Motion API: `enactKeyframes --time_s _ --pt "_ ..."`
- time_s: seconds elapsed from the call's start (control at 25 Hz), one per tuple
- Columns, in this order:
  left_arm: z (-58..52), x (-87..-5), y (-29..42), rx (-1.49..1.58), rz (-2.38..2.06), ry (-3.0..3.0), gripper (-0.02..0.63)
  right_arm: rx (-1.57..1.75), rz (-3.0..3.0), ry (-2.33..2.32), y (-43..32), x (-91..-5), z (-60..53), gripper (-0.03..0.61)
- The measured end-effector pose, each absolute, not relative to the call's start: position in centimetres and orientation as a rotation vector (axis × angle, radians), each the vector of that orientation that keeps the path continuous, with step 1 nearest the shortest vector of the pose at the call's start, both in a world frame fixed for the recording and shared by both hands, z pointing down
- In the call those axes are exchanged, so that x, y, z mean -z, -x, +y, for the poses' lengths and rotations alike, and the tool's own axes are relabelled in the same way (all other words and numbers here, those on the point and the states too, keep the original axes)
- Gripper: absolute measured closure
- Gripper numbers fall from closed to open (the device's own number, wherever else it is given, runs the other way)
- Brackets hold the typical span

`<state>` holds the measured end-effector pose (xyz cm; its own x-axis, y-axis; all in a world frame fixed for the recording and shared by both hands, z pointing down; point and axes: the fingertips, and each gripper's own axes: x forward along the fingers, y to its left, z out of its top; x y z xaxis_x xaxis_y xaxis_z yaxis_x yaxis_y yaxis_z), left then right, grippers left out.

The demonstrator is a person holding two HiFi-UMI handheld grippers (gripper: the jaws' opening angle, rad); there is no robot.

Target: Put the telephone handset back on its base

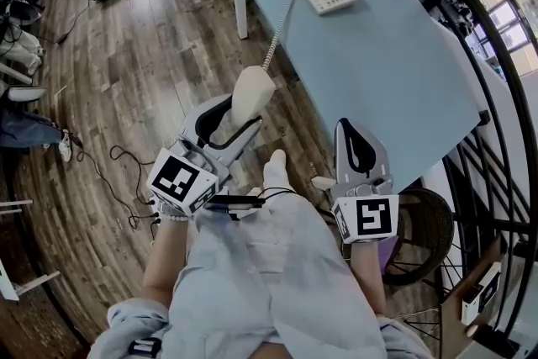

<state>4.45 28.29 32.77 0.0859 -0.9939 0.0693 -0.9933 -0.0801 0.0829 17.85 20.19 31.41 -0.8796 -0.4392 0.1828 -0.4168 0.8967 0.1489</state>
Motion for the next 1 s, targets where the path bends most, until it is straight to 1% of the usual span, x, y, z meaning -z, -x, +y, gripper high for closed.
enactKeyframes --time_s 0.48,1.0 --pt "26.2 -32.8 -0.7 0.015 -2.089 -2.204 0.396 0.166 -2.887 -0.566 -12.7 -31.5 17.7 0.574" --pt "19.8 -33.1 4.3 0.019 -2.095 -2.168 0.396 0.157 -2.881 -0.524 -7.3 -31.7 10.7 0.574"
